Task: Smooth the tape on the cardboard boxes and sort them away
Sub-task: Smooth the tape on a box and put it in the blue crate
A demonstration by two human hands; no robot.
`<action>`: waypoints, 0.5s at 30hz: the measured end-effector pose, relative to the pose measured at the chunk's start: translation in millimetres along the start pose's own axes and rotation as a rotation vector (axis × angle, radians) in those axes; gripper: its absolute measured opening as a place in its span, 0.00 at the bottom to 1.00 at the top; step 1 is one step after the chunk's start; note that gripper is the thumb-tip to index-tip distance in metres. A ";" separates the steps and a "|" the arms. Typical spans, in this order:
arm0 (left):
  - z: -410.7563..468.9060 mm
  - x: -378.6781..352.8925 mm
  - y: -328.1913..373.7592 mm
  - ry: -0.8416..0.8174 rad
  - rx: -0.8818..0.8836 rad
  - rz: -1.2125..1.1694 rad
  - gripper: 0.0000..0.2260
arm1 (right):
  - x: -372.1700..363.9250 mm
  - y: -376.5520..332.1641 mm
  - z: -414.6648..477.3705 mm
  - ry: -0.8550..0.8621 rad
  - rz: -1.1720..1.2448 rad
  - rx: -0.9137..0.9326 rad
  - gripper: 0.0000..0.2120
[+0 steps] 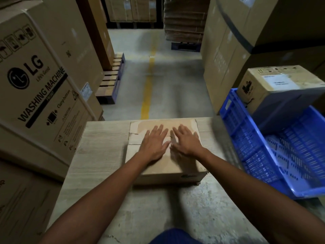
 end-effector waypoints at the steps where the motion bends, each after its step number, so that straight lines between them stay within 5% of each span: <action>1: 1.4 -7.0 11.1 -0.011 -0.026 0.006 0.27 | -5.3 12.1 -5.0 -0.002 -0.045 -0.039 0.38; 10: 2.5 -27.1 26.8 -0.039 0.041 0.007 0.28 | -11.7 30.7 -11.6 -0.034 -0.050 -0.038 0.37; 15: -25.6 -30.7 65.6 0.041 -0.059 0.020 0.29 | -19.8 24.2 -48.4 0.100 -0.091 -0.173 0.28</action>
Point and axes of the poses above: each hand's wrist, its own z-axis towards the middle knuckle, its own x-axis out of the back of the hand, y = z × x, the point moved 6 cm from there along z, towards the middle knuckle, and after that the axes turned 3 degrees about -y, right-handed, at the moved point
